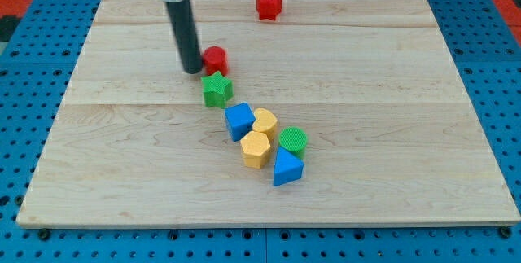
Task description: Move the red circle into the red star
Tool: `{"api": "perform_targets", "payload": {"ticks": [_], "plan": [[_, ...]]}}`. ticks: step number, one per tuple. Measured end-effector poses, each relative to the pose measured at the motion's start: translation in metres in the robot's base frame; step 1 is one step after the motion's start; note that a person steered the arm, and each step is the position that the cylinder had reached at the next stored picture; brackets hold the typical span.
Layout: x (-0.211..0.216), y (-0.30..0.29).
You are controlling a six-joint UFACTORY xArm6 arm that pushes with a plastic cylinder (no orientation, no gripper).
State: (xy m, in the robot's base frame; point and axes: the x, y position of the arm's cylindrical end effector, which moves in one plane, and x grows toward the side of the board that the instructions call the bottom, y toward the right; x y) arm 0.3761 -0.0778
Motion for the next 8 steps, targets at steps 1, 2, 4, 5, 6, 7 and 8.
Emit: {"api": "perform_targets", "payload": {"ticks": [1,2,4,5,6,7,8], "plan": [[-0.001,0.031],[-0.001,0.069],[-0.062,0.116],[-0.087,0.130],[-0.111,0.139],[-0.115,0.170],[-0.132,0.202]]}}
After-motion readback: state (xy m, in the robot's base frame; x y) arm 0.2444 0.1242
